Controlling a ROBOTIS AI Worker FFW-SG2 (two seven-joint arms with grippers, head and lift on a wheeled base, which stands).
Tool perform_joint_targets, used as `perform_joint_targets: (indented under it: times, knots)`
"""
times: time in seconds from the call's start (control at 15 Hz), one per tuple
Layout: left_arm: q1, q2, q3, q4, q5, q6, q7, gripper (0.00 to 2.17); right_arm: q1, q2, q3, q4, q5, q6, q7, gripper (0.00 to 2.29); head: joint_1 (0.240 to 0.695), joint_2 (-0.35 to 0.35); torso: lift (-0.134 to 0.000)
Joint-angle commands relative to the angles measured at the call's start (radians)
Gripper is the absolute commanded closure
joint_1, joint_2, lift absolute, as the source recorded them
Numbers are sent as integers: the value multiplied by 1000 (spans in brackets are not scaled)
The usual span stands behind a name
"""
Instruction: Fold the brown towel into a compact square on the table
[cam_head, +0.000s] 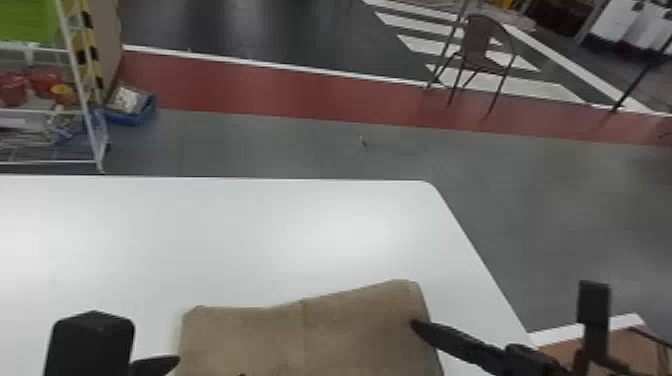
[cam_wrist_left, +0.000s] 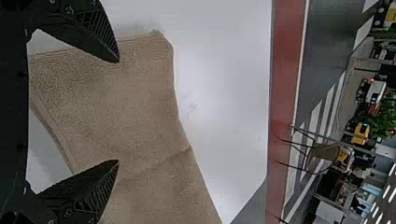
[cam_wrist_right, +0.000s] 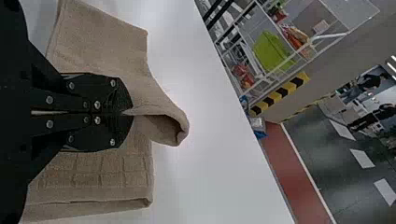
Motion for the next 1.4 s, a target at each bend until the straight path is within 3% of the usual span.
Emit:
perform_joint_targets:
  times: [0.0, 0.2, 0.47, 0.53, 0.67, 0.8, 0.87, 1.33]
  knots:
    - [-1, 0, -3, 6, -14, 0, 0, 134, -24, 1, 11, 49, 44, -11, 1, 1359, 695, -350, -123]
    - [-6, 0, 0, 7, -14, 0, 0, 134, -30, 1, 25, 102, 81, -14, 9, 1183, 695, -350, -123]
    - [-19, -2, -3, 30, -14, 0, 0, 134, -39, 1, 31, 142, 132, -29, -2, 1177, 695, -350, -123]
    - [-19, -2, -5, 33, -14, -6, 0, 134, -48, 1, 32, 151, 144, -29, -2, 934, 695, -350, -123]
    - [-19, -2, -3, 32, -14, -12, 0, 134, -65, 1, 32, 161, 165, -38, -8, 822, 695, -350, -123]
    - [-19, 0, -3, 30, -14, -12, 2, 134, -70, 1, 35, 161, 175, -32, -9, 255, 695, -350, -123]
    - [-19, 0, -3, 30, -14, -12, 5, 134, -67, 1, 35, 161, 173, -32, -20, 164, 695, -350, -123]
    - [-16, 0, -13, 47, -14, -86, 15, 134, -59, 1, -47, 168, 133, -106, -35, 110, 695, -350, -123]
